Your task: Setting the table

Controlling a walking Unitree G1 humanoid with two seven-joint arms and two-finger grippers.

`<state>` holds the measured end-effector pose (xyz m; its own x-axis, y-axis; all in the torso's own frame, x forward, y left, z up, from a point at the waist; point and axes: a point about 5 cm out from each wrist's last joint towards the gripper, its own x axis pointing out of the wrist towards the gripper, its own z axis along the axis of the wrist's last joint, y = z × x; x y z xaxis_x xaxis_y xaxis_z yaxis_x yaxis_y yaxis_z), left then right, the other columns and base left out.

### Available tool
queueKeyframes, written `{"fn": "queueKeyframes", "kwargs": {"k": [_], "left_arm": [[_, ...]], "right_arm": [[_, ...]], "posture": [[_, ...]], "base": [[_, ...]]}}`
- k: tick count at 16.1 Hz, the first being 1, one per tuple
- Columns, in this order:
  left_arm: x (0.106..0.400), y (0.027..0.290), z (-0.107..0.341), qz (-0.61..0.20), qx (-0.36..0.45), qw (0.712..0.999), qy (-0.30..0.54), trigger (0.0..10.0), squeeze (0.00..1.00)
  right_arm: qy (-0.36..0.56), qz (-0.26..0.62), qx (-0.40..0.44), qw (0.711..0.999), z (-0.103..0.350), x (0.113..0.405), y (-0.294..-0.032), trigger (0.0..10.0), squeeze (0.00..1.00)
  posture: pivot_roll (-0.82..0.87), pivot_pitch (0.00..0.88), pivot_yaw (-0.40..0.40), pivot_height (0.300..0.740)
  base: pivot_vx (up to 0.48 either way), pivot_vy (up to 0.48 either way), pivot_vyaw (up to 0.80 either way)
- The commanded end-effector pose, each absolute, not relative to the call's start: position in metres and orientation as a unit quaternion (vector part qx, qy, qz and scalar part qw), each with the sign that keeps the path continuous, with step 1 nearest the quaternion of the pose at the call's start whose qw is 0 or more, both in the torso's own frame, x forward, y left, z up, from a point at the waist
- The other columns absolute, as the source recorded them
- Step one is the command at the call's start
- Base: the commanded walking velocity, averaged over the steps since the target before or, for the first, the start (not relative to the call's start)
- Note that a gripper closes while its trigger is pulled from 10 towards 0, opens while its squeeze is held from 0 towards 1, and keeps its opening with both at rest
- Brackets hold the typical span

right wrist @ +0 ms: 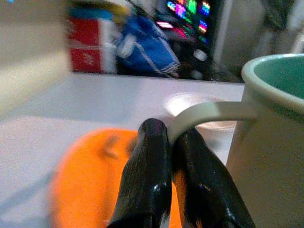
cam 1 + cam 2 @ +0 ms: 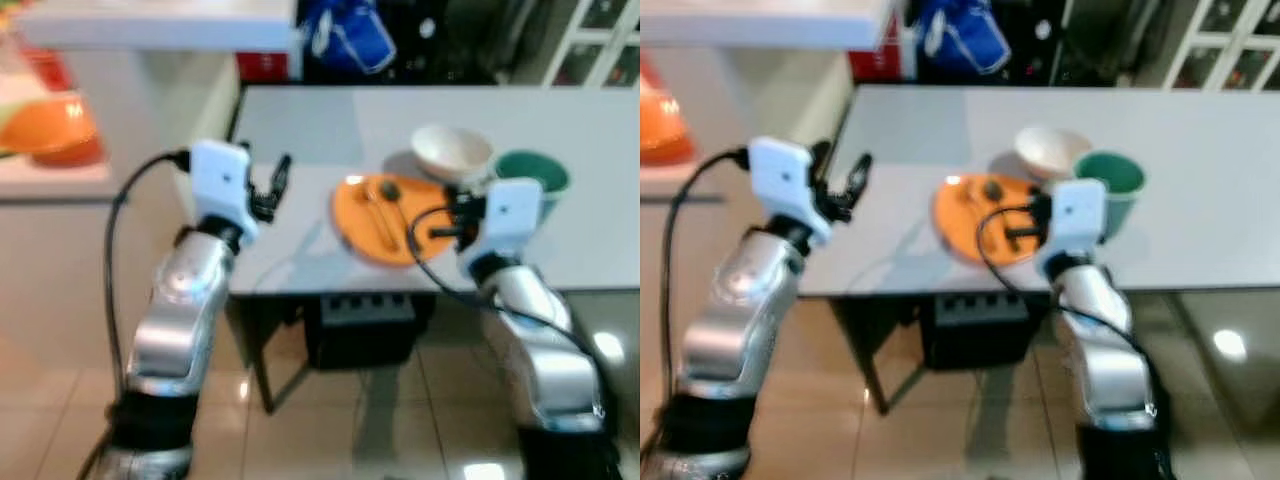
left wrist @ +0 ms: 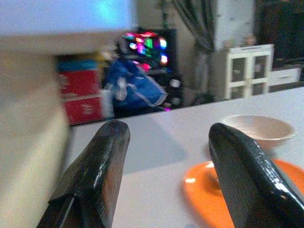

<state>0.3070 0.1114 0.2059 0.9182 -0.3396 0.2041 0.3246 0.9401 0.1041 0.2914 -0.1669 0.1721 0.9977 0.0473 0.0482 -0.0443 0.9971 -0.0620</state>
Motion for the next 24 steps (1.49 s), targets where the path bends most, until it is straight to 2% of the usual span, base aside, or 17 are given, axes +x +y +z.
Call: {"fn": "queueKeyframes", "kwargs": {"k": [1, 8, 24], "left_arm": [[0.308, 0.115, 0.21, -0.165, 0.041, 0.978, -0.119, 10.0, 0.0], [0.303, 0.115, 0.203, -0.17, 0.069, 0.978, -0.104, 10.0, 0.0], [0.301, 0.114, 0.197, -0.144, 0.074, 0.983, -0.085, 10.0, 0.0]], "right_arm": [[-0.044, 0.028, -0.023, 0.998, 0.182, 0.292, -0.164, 10.0, 0.0], [-0.061, 0.037, -0.021, 0.997, 0.19, 0.293, -0.162, 10.0, 0.0], [-0.036, 0.056, -0.018, 0.998, 0.187, 0.297, -0.165, 10.0, 0.0]], "posture": [[-0.05, 0.0, -0.006, 0.74], [-0.05, 0.0, -0.021, 0.74], [-0.05, 0.0, -0.037, 0.74]], "base": [[0.409, 0.0, 0.0], [0.377, 0.0, 0.0], [0.0, 0.0, 0.0]]}}
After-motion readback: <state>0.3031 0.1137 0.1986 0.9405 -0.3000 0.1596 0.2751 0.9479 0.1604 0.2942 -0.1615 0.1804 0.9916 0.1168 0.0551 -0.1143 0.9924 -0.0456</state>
